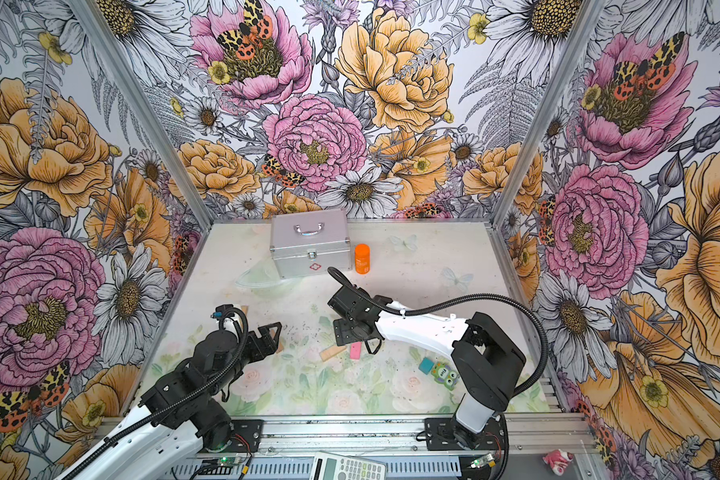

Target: Build the wood block tower

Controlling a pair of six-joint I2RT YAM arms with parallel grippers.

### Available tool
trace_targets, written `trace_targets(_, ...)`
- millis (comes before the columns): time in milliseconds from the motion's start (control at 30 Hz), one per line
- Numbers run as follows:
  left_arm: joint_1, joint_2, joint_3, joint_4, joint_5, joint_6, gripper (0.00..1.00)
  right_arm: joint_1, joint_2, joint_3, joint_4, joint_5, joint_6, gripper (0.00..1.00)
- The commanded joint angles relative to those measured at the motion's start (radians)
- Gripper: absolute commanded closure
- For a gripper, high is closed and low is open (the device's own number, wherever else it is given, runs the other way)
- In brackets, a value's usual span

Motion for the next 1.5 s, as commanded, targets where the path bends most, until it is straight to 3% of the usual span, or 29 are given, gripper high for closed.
trace_targets(0, -0.023, 0.003, 0.007, -0.018, -0.031, -0.027, 0.07, -0.001, -0.01, -0.029, 0.025, 0.033, 0.05, 0.18)
trace_targets(333, -0.045, 0.024, 0.034, -0.022, -0.055, -0.031, 0.07, 0.004, 0.067, -0.031, 0.05, 0.027, 0.064, 0.23)
trace_targets(633, -0.045, 0.038, 0.049, -0.021, -0.072, -0.015, 0.06, 0.002, 0.107, -0.033, 0.049, 0.031, 0.07, 0.37)
trace_targets(900, -0.045, 0.042, 0.069, -0.021, -0.074, 0.003, 0.06, 0.001, 0.127, -0.026, 0.049, 0.019, 0.078, 0.37)
trace_targets(1067, -0.045, 0.048, 0.07, -0.019, -0.073, 0.006, 0.06, 0.001, 0.135, -0.028, 0.047, 0.018, 0.085, 0.48)
trace_targets(1467, -0.087, 0.08, 0.038, 0.015, -0.043, -0.048, 0.06, -0.053, 0.003, -0.179, 0.034, 0.051, 0.098, 0.53)
